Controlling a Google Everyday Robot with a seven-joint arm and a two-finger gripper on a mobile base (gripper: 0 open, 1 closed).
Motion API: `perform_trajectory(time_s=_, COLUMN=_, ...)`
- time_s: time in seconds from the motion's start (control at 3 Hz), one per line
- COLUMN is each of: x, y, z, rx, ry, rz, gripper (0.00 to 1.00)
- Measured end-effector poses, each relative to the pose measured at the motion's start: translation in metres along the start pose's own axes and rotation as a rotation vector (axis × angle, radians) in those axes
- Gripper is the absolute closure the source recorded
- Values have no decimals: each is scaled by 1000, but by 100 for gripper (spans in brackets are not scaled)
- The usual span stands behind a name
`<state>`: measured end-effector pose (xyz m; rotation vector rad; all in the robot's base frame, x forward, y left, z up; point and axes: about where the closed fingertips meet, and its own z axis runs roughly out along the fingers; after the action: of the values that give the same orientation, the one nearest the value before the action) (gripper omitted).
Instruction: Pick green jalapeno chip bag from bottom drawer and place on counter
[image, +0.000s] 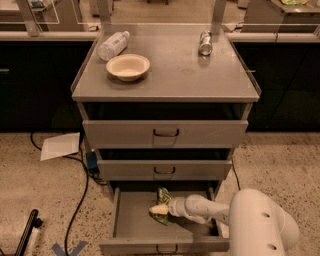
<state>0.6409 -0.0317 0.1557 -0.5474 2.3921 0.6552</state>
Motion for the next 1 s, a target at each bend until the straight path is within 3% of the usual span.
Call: perform_trajectory(time_s=1.0, x=0, y=0, z=0, rx=0, ry=0, rz=0, gripper=89)
